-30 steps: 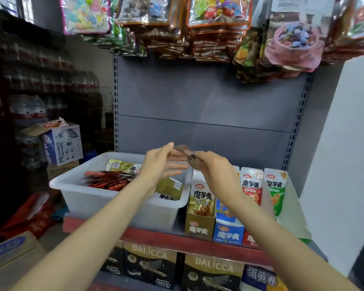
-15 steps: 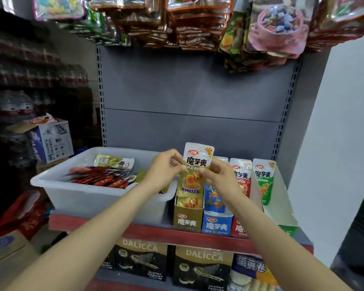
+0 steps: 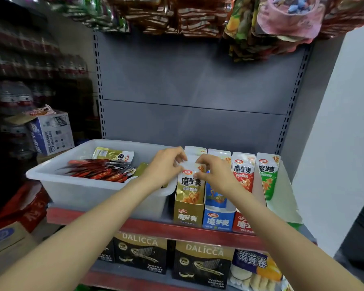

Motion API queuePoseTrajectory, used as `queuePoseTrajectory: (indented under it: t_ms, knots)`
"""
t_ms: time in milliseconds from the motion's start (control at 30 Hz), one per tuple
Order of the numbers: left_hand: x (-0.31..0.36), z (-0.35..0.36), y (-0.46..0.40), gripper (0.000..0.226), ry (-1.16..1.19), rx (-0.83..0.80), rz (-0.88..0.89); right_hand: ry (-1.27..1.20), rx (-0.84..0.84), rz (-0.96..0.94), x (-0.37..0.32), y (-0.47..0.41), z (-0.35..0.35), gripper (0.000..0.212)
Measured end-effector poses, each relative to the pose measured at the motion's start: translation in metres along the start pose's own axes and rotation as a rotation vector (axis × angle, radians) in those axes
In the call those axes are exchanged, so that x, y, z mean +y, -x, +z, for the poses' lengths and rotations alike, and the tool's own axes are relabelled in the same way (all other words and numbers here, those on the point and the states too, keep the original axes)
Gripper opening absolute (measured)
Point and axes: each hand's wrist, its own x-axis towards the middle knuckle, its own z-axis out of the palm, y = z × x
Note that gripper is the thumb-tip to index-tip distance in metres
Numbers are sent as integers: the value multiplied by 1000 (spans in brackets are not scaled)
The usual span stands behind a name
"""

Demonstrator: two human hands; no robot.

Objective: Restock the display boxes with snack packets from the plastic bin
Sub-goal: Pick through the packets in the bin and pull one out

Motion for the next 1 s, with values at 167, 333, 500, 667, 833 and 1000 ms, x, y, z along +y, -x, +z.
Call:
queuePoseTrajectory:
  t_ms: [167, 333, 500, 667, 833, 1000]
  knots:
    - [-18, -11, 5, 16, -121, -14, -23, 250, 18, -47, -7, 0, 1, 34]
    - [-58, -50, 17, 33, -403, 42, -91, 314, -9, -225, -42, -15, 14, 34]
    - [-107, -83, 22, 49, -531, -118, -343, 397, -292, -234, -67, -57, 54, 40]
    - [-129, -92, 16, 43, -528, -327, -448, 524, -602, -165, -70, -91, 92, 57]
    - [-136, -85, 11, 38, -466, -298, -375, 591, -685, -164, -64, -100, 98, 44]
    - [-144, -83, 12, 35, -356, -241, -343, 633, -686, -238, -59, -102, 101, 42]
